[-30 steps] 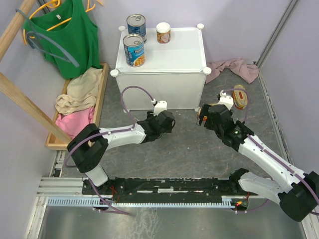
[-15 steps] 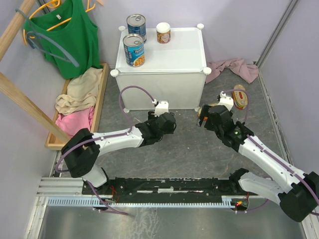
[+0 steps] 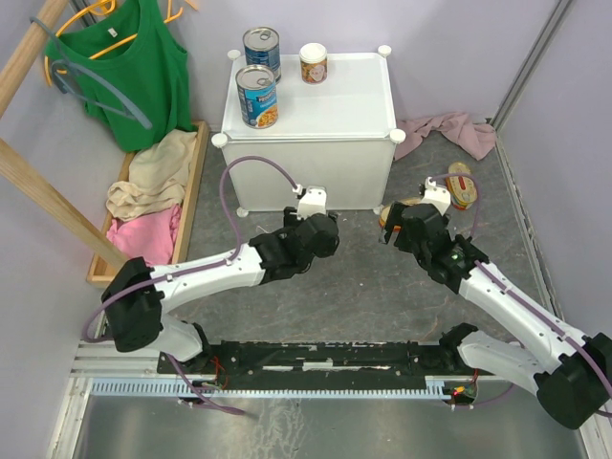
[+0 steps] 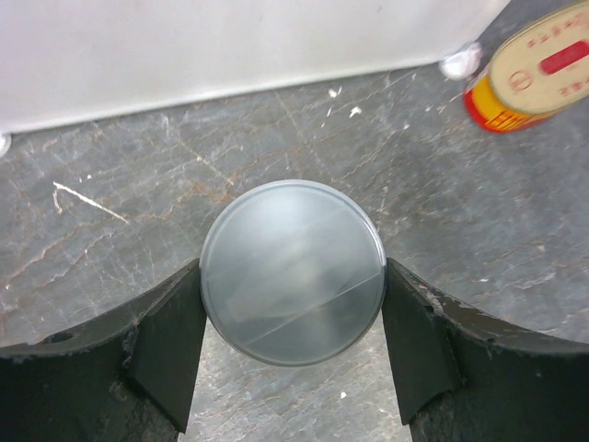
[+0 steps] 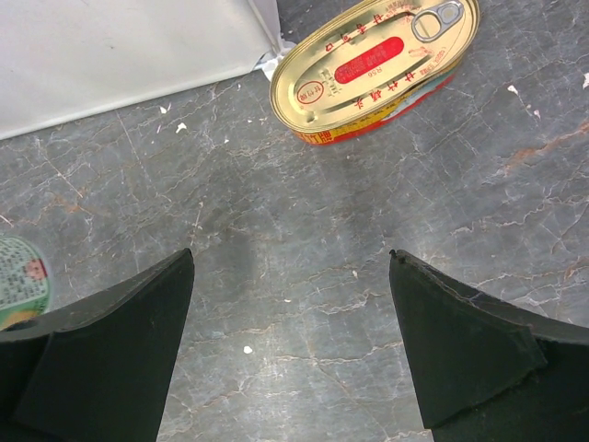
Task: Place and organize the canned foods onto the counter
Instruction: Pick up the canned food from the center of the board, then place the canned food on the counter.
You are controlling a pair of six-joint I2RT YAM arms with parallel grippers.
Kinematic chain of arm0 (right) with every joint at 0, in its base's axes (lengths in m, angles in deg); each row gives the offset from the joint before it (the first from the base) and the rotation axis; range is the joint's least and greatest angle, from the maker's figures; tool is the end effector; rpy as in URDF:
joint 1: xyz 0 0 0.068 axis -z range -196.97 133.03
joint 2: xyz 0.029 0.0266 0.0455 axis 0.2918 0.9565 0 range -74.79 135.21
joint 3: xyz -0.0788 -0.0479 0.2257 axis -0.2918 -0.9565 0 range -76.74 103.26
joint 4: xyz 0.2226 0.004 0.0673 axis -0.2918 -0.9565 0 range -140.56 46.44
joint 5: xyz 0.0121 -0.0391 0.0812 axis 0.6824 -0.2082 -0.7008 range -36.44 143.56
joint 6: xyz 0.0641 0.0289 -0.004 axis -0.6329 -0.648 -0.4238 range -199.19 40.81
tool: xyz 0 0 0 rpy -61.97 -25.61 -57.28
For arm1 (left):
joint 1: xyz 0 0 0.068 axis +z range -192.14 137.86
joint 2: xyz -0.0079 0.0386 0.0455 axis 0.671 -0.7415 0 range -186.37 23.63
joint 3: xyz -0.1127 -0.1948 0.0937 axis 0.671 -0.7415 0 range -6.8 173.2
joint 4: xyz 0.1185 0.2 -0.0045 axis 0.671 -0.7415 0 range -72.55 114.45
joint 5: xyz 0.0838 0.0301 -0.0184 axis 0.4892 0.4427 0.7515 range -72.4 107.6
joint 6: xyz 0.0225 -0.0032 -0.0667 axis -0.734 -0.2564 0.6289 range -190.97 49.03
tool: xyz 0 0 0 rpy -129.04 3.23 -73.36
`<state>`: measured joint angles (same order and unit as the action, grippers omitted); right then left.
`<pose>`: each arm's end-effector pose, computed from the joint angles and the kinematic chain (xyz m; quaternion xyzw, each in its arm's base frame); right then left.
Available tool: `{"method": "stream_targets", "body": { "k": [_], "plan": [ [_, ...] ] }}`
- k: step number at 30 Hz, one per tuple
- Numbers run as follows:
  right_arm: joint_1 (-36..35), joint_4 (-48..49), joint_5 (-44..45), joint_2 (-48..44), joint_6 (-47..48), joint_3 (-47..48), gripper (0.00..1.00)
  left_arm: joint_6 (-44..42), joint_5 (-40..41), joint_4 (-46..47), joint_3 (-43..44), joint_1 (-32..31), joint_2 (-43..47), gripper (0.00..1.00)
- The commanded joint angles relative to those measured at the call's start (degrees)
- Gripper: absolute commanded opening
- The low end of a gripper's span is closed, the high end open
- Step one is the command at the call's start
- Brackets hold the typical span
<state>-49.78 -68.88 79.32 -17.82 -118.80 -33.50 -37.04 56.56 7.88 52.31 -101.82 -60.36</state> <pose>0.1920 0.0940 0.2378 0.1479 0.8728 0.0854 0.4572 0.1846 -0.2440 0.2318 0.0578 0.8684 -0.0745 0.4869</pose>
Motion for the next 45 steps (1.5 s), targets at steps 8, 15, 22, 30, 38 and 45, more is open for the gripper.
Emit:
{"method": "stream_targets", "body": {
  "k": [8, 15, 22, 30, 38, 45],
  "plan": [
    [0.3, 0.9, 0.5, -2.0, 0.1, -0.2, 0.94, -7.7, 6.3, -2.3, 14.5, -1.0, 7.0, 0.03],
    [0.4, 0.9, 0.1, -2.1, -0.1, 0.0, 0.94, -12.2, 8.0, -2.6, 20.5, -1.0, 7.1, 0.03],
    [0.4, 0.9, 0.1, -2.6, -0.2, 0.0, 0.94, -16.8, 9.8, -3.0, 27.1, -1.0, 5.0, 0.03],
    [0.4, 0.8, -0.4, -2.8, -0.3, 0.3, 0.94, -21.5, 11.1, -3.2, 35.2, -0.2, 0.7, 0.03],
    [0.4, 1.0, -0.9, -3.1, -0.3, 0.6, 0.93, -23.2, 8.0, -5.7, 45.6, 3.7, -5.3, 0.03],
    [0.4, 1.4, -1.3, -3.0, 0.1, 0.9, 0.93, -22.7, 4.2, -7.6, 51.8, 8.1, -9.4, 0.03]
  ]
}}
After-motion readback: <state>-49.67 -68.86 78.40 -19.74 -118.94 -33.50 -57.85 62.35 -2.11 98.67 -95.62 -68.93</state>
